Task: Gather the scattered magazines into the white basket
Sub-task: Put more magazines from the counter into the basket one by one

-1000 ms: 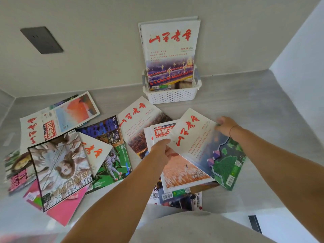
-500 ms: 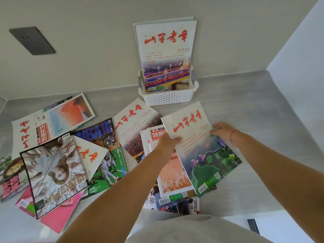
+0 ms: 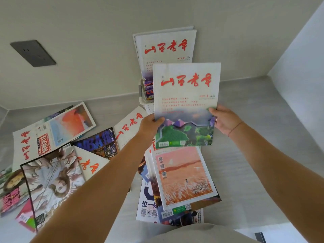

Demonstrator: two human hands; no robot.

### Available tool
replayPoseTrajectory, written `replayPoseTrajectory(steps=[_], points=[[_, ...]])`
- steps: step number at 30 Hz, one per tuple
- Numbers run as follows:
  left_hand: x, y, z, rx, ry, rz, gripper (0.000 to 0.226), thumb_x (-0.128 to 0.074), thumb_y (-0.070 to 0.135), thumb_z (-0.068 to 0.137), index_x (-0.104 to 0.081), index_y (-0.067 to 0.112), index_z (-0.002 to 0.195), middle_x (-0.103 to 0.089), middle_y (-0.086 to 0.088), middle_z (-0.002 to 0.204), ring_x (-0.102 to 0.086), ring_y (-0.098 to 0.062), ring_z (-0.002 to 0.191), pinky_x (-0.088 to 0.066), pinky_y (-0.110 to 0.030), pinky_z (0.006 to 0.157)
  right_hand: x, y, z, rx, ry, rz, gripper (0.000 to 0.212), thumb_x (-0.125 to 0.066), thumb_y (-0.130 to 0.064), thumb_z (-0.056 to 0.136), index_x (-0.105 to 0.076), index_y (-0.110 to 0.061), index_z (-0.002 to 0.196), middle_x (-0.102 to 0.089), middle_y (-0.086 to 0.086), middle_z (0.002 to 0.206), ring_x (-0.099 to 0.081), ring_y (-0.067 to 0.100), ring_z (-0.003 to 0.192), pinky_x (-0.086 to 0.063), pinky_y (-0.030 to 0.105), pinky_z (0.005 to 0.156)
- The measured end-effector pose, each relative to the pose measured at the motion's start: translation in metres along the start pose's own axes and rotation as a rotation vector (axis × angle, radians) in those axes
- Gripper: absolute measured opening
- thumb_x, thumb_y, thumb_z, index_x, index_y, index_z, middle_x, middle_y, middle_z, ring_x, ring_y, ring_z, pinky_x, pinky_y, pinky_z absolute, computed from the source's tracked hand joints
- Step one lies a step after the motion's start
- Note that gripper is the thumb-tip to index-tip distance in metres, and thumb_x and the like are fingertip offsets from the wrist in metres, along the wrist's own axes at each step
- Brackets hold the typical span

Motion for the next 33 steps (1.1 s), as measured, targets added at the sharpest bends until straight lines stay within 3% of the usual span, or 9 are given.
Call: replayPoseTrajectory(steps=[3,7,11,13,17,21,23,28,33], points=[[0.01,0.015,0.012,-0.069,0.062,0.052,0.019,-0.054,0.01,0.092,-0.069,0.021,0.089,-0.07,-0.012,0.097,-0.062,-0.027,0.09,-0.052,-0.04,0.086,-0.014,-0.029,0.011,0.106,-0.001,-0.05,0.017,-0.044,0.0,0.093,-0.058,-0.008,0.092,-0.049,0.014,0.056,-0.04,0.011,0.027,-0.039,0.02,0.034],[0.026,0.074,0.039,-0.234,0.107,0.08,0.021,-0.048,0.009,0.093,-0.066,0.018,0.098,-0.067,0.0,0.088,-0.06,-0.012,0.075,-0.047,-0.02,0.065,-0.032,-0.09,0.042,0.291,0.045,-0.171,0.015,-0.048,-0.001,0.092,-0.058,0.0,0.103,-0.054,-0.002,0.041,-0.046,0.007,0.03,-0.042,0.018,0.036],[0.045,0.127,0.072,-0.344,0.286,0.066,0.024,-0.057,0.001,0.085,-0.071,0.013,0.1,-0.071,-0.002,0.086,-0.06,-0.008,0.064,-0.053,-0.021,0.063,-0.051,-0.143,0.074,0.428,0.122,-0.395,0.031,-0.059,-0.009,0.087,-0.061,-0.004,0.118,-0.065,0.0,0.09,-0.055,0.0,0.067,-0.046,0.008,0.054],[0.053,0.139,0.091,-0.339,0.35,0.101,0.025,-0.058,0.002,0.083,-0.073,0.013,0.1,-0.071,-0.004,0.087,-0.061,-0.014,0.069,-0.056,-0.028,0.072,-0.059,-0.153,0.089,0.464,0.138,-0.44,0.032,-0.064,-0.013,0.084,-0.063,-0.007,0.116,-0.065,0.002,0.095,-0.056,0.0,0.07,-0.043,0.004,0.051],[0.056,0.135,0.124,-0.284,0.386,0.179,0.025,-0.061,0.006,0.083,-0.073,0.012,0.105,-0.074,-0.008,0.096,-0.064,-0.019,0.078,-0.057,-0.034,0.083,-0.069,-0.144,0.123,0.455,0.204,-0.473,0.029,-0.065,-0.016,0.083,-0.067,-0.009,0.111,-0.066,0.002,0.093,-0.06,0.009,0.074,-0.047,0.009,0.054],[0.047,0.107,0.146,-0.16,0.401,0.153,0.023,-0.065,0.006,0.082,-0.073,0.011,0.103,-0.074,-0.008,0.099,-0.064,-0.019,0.077,-0.056,-0.031,0.082,-0.066,-0.114,0.152,0.338,0.237,-0.475,0.028,-0.067,-0.014,0.082,-0.068,-0.007,0.109,-0.069,0.008,0.099,-0.065,0.02,0.086,-0.056,0.036,0.082],[0.043,0.092,0.153,-0.092,0.409,0.126,0.021,-0.067,0.007,0.081,-0.073,0.011,0.1,-0.074,-0.009,0.099,-0.066,-0.021,0.079,-0.056,-0.032,0.082,-0.062,-0.098,0.16,0.282,0.251,-0.498,0.026,-0.067,-0.014,0.081,-0.069,-0.007,0.106,-0.069,0.007,0.094,-0.068,0.025,0.087,-0.056,0.042,0.084],[0.04,0.072,0.162,0.001,0.428,0.099,0.013,-0.07,0.017,0.082,-0.068,0.015,0.095,-0.073,-0.008,0.1,-0.069,-0.023,0.083,-0.058,-0.038,0.081,-0.055,-0.079,0.169,0.218,0.321,-0.552,0.019,-0.068,-0.019,0.079,-0.066,-0.008,0.095,-0.071,0.014,0.099,-0.067,0.032,0.091,-0.055,0.047,0.085],[0.039,0.08,0.167,-0.056,0.424,0.178,0.03,-0.06,0.021,0.089,-0.061,0.015,0.118,-0.07,-0.008,0.11,-0.067,-0.027,0.095,-0.054,-0.038,0.089,-0.061,-0.087,0.172,0.251,0.356,-0.574,0.029,-0.061,-0.016,0.083,-0.059,-0.009,0.111,-0.069,0.011,0.108,-0.065,0.028,0.097,-0.052,0.043,0.09]])
Point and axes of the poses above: each hand's wrist, its own z-axis towards the middle knuckle, its own x-axis out of the back of the hand, y = z × x, the point moved 1 cm from there along z, towards the middle knuckle
